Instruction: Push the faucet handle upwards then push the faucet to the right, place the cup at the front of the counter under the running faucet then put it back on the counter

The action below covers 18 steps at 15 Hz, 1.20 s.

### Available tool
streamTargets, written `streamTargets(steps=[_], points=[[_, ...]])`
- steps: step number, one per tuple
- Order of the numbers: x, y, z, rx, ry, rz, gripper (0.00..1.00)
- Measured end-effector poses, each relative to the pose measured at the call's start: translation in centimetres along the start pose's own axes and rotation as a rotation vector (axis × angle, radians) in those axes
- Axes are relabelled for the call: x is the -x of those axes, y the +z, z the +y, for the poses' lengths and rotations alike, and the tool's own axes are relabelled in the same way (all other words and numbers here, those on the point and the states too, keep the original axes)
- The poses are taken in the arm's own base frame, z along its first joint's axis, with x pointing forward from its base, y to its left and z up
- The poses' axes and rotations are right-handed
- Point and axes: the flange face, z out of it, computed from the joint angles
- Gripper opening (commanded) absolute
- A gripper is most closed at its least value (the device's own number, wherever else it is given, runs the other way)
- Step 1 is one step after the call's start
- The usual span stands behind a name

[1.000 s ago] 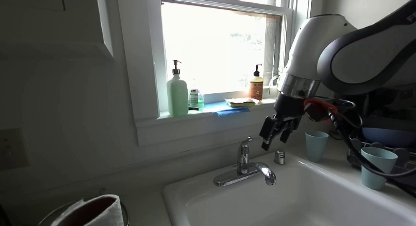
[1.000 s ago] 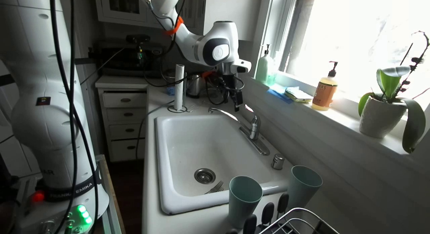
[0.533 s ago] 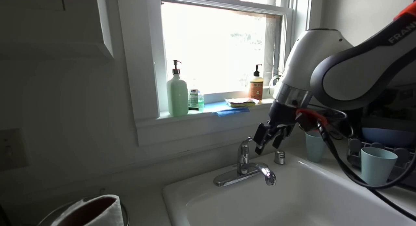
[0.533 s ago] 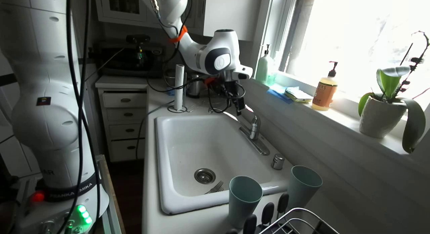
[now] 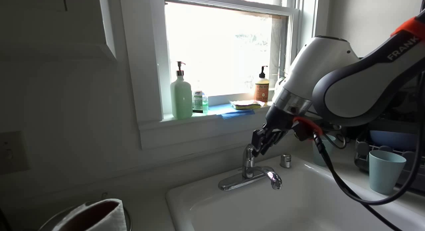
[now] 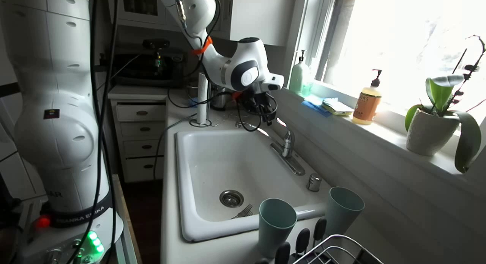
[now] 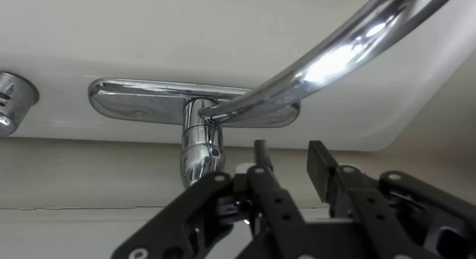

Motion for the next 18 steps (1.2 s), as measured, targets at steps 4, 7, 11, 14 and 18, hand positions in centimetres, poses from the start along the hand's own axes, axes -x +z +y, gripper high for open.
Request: streamTargets(steps=[4, 7, 11, 14, 18], points=[[-0.6, -0.3, 0.5, 0.022, -0.018, 0.020, 0.00], [-1.2, -0.5, 0.8, 0.036, -0.018, 0.036, 0.00], [-1.6, -0.6, 1.2, 0.068, -0.007, 0.056, 0.00], [-1.7, -0.5, 1.5, 0.092, 0.004, 0.066, 0.00], [-2.1, -0.1, 1.4, 0.096, 0.008, 0.071, 0.00]])
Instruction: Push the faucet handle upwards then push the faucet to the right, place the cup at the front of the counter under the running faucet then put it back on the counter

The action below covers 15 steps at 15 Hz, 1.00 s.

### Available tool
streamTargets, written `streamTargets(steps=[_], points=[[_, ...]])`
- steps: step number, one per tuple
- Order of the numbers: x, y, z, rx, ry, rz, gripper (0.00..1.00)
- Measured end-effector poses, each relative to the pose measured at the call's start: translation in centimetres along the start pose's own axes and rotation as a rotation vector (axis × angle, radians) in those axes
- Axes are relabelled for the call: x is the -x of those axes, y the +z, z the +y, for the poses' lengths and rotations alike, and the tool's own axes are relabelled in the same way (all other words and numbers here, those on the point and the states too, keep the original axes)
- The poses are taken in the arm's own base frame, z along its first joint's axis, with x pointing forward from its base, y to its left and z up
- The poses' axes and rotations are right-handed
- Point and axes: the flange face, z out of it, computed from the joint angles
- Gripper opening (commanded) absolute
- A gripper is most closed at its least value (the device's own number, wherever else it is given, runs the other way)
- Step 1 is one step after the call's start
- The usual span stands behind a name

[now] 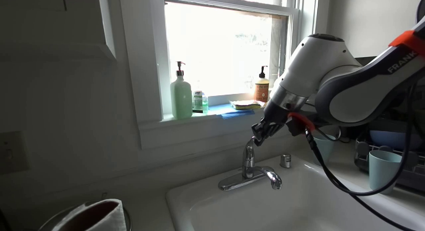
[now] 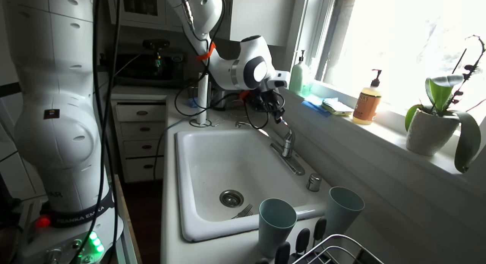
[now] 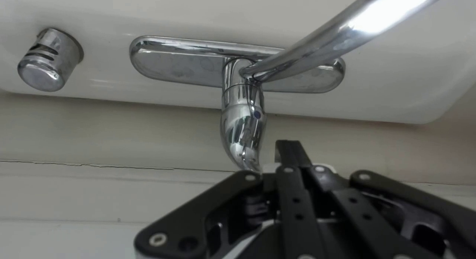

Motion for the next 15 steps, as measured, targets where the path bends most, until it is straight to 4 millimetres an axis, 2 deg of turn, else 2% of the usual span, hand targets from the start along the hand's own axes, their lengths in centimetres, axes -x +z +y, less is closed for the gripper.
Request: streamTargets(steps=[6, 14, 15], points=[[-0.6, 0.9, -0.5, -0.011, -0.003, 0.012, 0.00], [-1.6, 1.1, -1.1, -0.025, 0.010, 0.021, 0.00], [-1.3, 1.2, -1.3, -0.026, 0.020, -0.004, 0.21]])
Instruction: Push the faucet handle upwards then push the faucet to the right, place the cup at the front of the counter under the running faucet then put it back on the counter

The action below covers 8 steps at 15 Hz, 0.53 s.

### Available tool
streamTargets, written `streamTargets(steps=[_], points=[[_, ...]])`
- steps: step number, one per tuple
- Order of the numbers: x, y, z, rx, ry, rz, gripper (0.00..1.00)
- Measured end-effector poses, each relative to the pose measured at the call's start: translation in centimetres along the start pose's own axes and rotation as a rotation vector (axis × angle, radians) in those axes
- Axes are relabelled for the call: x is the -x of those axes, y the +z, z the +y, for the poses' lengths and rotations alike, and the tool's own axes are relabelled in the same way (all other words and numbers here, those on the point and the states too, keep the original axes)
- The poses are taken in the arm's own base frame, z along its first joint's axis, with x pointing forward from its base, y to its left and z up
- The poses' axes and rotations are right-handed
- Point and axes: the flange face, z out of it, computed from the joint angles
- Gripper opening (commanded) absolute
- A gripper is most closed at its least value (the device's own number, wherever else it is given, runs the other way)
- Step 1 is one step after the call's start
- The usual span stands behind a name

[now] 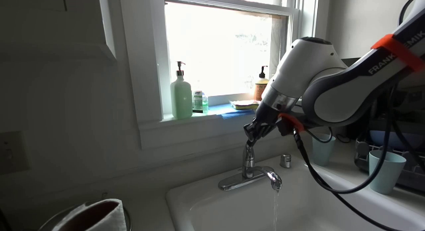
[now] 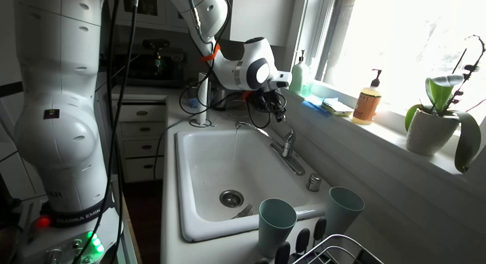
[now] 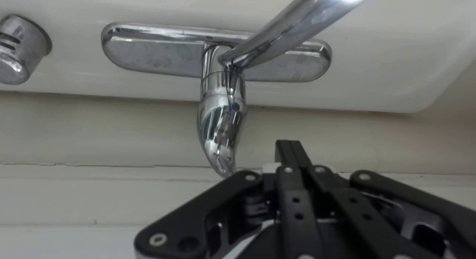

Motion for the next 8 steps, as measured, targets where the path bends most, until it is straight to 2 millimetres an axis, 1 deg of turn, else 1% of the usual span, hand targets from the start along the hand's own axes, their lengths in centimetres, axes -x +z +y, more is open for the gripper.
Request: streamTargets(steps=[2, 4, 8], points=[[0.6, 0.3, -0.6, -0.007, 0.020, -0.064, 0.32], [1.1, 0.3, -1.0, -0.017, 0.034, -0.119, 0.46], [0.8, -0.8, -1.1, -0.046, 0.039, -0.150, 0.74]])
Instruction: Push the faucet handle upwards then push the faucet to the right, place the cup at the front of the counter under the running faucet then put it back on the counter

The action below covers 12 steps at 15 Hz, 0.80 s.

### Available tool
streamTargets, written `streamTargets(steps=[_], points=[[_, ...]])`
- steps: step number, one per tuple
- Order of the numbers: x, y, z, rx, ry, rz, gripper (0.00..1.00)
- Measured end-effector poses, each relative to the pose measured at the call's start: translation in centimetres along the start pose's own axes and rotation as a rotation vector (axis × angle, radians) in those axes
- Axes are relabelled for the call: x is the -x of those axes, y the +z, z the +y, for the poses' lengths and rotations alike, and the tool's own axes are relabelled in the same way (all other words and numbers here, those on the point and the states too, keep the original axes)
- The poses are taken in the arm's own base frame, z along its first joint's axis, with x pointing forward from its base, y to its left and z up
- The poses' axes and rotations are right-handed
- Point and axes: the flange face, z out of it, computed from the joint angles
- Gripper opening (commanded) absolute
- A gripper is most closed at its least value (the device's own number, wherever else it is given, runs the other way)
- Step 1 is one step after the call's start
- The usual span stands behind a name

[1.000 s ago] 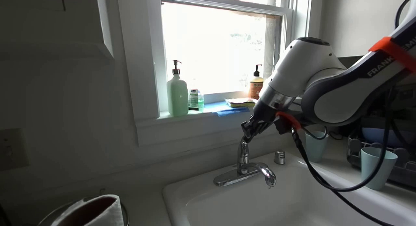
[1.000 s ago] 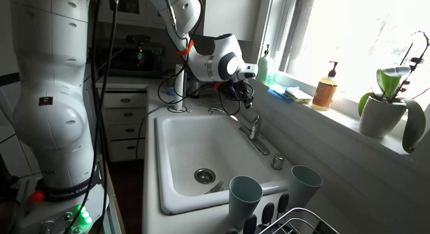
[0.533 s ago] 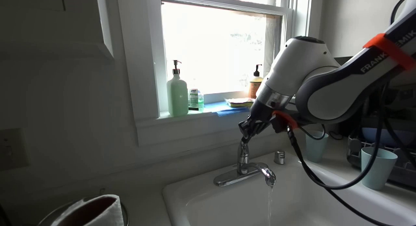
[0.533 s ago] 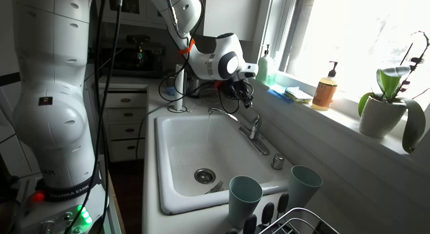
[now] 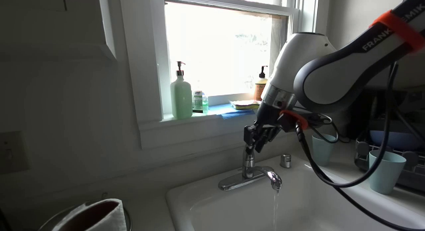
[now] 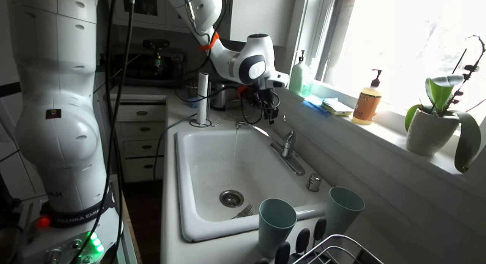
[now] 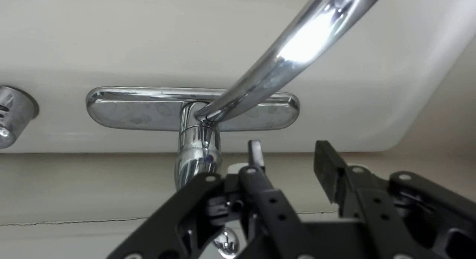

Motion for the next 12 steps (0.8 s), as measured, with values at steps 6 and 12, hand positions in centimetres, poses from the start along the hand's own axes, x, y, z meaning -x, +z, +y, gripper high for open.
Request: streamTargets(steps=[6, 12], points=[[1.8, -0.4, 0.5, 0.037, 0.022, -0.211, 1.00], [3.7, -0.3, 0.0, 0.017, 0.050, -0.418, 1.00]])
